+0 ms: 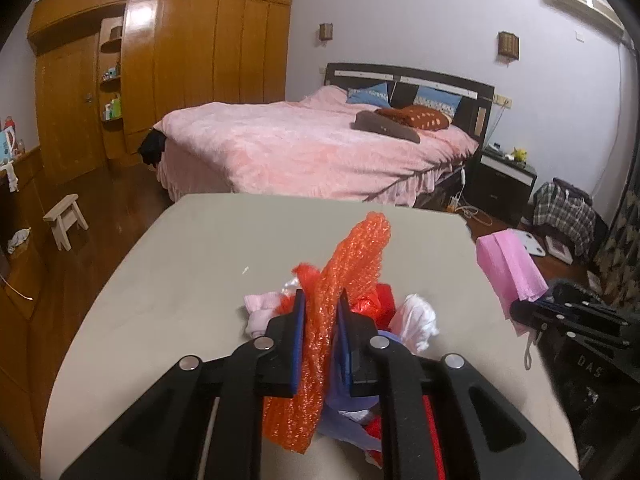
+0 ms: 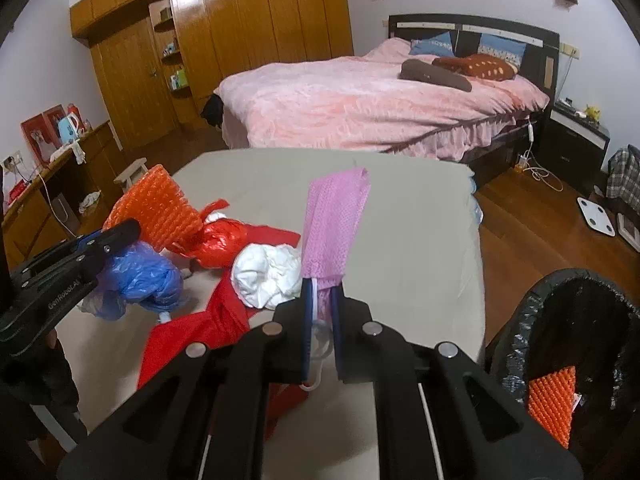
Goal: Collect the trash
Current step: 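Grasp the orange foam net with the left tool while the right tool holds the mask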
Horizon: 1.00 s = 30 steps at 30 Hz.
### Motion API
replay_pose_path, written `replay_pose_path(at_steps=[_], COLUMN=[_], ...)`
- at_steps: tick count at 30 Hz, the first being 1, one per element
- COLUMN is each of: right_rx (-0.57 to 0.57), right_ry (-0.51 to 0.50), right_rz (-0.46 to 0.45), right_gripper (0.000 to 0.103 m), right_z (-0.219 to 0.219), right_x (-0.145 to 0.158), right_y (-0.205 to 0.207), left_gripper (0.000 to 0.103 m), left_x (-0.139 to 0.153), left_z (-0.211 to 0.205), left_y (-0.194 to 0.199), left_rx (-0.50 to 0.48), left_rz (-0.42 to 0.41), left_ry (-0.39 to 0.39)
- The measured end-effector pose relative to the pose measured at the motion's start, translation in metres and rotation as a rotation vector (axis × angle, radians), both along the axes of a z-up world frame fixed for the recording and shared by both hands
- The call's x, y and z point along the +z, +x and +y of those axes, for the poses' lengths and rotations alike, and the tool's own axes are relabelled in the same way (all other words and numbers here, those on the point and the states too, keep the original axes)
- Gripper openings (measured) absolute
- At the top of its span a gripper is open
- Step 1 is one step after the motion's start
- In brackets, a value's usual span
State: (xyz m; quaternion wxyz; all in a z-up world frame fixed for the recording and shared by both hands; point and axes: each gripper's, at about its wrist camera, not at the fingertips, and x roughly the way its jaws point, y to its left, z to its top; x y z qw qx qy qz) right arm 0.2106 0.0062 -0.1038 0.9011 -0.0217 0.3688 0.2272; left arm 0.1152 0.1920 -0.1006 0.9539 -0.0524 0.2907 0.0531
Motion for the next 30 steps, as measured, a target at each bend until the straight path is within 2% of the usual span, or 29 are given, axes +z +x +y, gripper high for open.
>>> replay_pose_path(at_steps=[6, 10, 20, 21, 25, 30], right_rx=[0.000, -0.002, 0.000, -0.002, -0.002, 0.000], right_ry=[0.020, 0.023, 0.005, 0.006, 0.009, 0.010], right_rz=[-0.024, -0.037, -0.001, 0.001, 0.003, 0.004], right_gripper=[0.008, 0.008, 0.008, 0.008, 0.008, 0.008], right_z=[-0.006, -0.009, -0.009, -0.009, -0.009, -0.010], right_x=[0.014, 0.021, 0.006, 0.006, 0.005, 0.005], right_y=[-0.009, -0.014, -0.019, -0.019, -0.020, -0.019], left_gripper=[0.015, 0.015, 0.016, 0.017, 0.035, 0.035], left_x=[0.020, 0.025, -0.015, -0.016, -0.012, -0.009], left_z=[0.001, -0.002, -0.015, -0.015, -0.013, -0.011], left_y=[-0.008, -0.009, -0.001, 0.000, 0.001, 0.002], left_rx=[0.007, -0.003, -0.034, -0.037, -0.042, -0.049], left_rz=[-0.049, -0.051, 0.050, 0.056, 0.058, 0.064], left_ry=[0.001, -0.003, -0.001, -0.001, -0.022, -0.042])
